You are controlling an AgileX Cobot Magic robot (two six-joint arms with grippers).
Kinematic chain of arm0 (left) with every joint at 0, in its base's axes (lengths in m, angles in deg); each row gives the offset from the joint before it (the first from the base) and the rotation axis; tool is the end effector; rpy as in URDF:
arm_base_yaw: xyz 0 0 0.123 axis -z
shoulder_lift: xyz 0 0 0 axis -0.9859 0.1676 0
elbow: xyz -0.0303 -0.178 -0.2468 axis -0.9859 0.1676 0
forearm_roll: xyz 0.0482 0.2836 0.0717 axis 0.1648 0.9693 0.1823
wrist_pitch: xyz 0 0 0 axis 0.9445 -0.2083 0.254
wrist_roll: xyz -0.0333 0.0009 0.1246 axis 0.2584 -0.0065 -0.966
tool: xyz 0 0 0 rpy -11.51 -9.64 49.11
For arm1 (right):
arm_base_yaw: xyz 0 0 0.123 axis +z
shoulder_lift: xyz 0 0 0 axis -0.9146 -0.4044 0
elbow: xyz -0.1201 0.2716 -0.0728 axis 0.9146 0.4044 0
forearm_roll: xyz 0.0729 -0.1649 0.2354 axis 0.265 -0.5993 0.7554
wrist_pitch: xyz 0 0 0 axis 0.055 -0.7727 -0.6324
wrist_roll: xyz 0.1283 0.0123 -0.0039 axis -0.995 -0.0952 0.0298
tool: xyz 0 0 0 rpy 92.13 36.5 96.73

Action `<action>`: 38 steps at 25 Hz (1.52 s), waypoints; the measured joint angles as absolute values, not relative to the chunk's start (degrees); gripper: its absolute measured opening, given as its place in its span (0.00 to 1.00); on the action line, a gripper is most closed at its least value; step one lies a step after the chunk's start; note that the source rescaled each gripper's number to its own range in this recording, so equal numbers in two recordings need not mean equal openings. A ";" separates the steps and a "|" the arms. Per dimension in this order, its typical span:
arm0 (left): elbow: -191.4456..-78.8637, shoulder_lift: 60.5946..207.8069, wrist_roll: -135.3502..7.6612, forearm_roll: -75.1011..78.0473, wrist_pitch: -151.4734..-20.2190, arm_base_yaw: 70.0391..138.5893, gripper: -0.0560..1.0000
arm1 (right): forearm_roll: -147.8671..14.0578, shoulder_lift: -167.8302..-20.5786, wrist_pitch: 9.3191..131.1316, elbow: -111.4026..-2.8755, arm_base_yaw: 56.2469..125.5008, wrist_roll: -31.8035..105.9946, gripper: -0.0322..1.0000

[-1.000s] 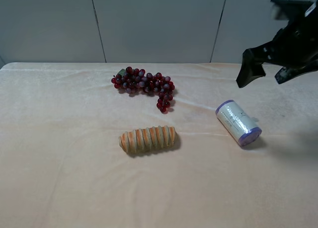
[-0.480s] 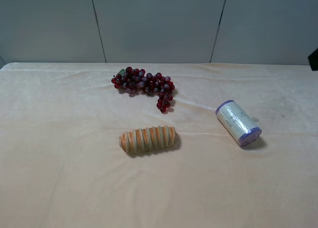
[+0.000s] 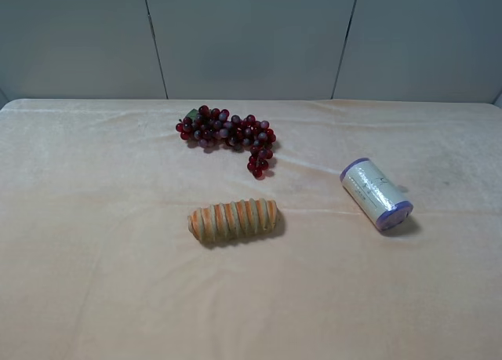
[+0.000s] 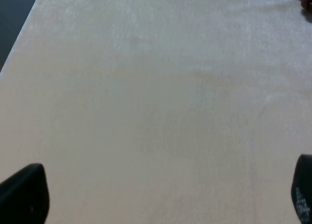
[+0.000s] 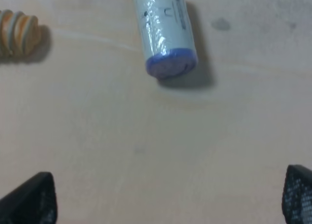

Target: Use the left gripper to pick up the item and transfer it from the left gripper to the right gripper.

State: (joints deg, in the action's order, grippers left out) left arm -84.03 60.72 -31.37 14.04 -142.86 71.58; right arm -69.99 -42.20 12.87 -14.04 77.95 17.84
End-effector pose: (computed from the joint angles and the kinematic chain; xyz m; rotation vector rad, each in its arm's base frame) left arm 0.0468 0.0054 0.2807 -0.1275 2.0408 0.0934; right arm 0.0872 0.0283 0.2992 -0.3152 2.3487 0.1762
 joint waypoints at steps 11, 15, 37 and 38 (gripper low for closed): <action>-84.03 60.72 -31.37 14.04 -142.86 71.58 1.00 | -71.12 -23.28 18.63 -6.42 77.95 17.84 1.00; -84.03 60.72 -31.37 14.04 -142.86 71.58 1.00 | -71.36 -21.67 20.06 -5.55 77.95 17.89 1.00; -84.03 60.72 -31.37 14.04 -142.86 71.58 1.00 | -70.93 -21.67 20.21 -5.50 68.91 17.84 1.00; -84.03 60.72 -31.37 14.04 -142.86 71.58 1.00 | -70.93 -21.58 20.21 -5.50 67.60 17.84 1.00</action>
